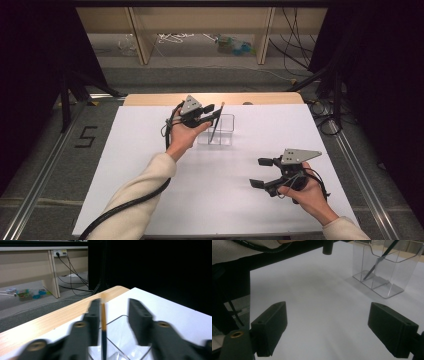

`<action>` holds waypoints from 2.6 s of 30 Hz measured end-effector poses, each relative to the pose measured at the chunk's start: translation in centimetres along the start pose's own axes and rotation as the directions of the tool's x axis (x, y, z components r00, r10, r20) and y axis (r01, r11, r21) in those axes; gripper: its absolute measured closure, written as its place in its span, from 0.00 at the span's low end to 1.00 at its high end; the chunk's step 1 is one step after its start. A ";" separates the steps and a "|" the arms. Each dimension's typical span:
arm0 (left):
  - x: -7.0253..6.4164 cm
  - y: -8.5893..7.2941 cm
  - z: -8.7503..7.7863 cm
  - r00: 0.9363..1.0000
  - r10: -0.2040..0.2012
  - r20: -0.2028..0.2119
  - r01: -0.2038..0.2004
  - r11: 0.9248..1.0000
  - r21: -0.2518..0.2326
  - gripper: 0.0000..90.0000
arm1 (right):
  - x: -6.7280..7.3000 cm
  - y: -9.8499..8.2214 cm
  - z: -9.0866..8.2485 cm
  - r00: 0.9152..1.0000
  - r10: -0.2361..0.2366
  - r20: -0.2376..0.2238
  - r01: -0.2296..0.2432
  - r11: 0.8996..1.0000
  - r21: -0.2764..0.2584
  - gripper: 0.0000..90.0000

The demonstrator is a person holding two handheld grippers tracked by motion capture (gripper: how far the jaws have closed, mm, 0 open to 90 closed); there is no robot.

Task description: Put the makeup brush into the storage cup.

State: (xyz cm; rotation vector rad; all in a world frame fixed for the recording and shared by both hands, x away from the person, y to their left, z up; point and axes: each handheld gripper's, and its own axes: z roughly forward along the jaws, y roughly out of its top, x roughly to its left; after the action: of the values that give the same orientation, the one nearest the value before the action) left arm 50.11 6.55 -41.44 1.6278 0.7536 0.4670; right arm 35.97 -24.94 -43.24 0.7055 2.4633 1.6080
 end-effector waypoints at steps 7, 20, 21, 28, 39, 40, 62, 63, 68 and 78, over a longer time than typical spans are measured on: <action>-0.7 0.3 -2.6 0.999 0.037 -0.001 -0.037 0.999 -0.008 0.33 | 0.0 0.0 0.0 1.000 0.000 -0.002 0.000 1.000 0.006 0.18; -0.9 -0.4 -7.2 0.997 0.069 0.040 -0.068 0.998 -0.010 0.22 | -0.1 0.0 0.1 1.000 0.001 -0.006 -0.001 1.000 -0.018 0.18; -0.9 -0.5 -7.5 0.997 0.066 0.045 -0.066 0.998 -0.014 0.21 | -0.1 0.0 0.1 1.000 0.001 -0.006 -0.001 1.000 -0.017 0.18; -1.3 -1.0 -9.3 0.994 0.094 0.063 -0.094 0.996 -0.005 0.19 | -0.1 0.0 -0.1 1.000 0.003 0.005 -0.003 1.000 0.002 0.18; -1.8 -2.0 -11.6 0.990 0.113 0.085 -0.113 0.994 -0.002 0.17 | -0.1 0.0 -0.2 1.000 0.006 0.002 -0.006 1.000 0.000 0.18; -1.8 -2.1 -11.9 0.990 0.111 0.083 -0.111 0.994 0.003 0.17 | -0.1 0.0 -0.2 1.000 0.006 0.004 -0.006 1.000 0.002 0.18; -2.5 -4.5 -17.3 0.991 0.112 0.068 -0.114 0.993 0.023 0.17 | -0.1 0.0 -0.2 1.000 0.026 0.005 -0.026 1.000 0.006 0.18; -2.4 -4.5 -17.5 0.991 0.118 0.067 -0.119 0.993 0.019 0.18 | -0.1 0.0 -0.2 1.000 0.024 0.004 -0.024 1.000 0.007 0.18; -2.5 -4.8 -18.3 0.992 0.115 0.053 -0.116 0.993 0.015 0.17 | -0.1 0.0 -0.2 0.999 0.032 0.003 -0.032 0.999 0.008 0.18; -2.7 -5.8 -19.1 0.992 0.126 0.033 -0.127 0.991 0.031 0.17 | -0.1 0.0 -0.2 1.000 0.031 0.001 -0.031 0.999 0.009 0.18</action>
State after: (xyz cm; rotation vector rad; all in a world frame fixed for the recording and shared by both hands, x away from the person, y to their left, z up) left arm 34.05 18.65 -43.07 1.7161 0.6405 0.5208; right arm 35.97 -25.18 -43.17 0.7489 2.4732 1.6075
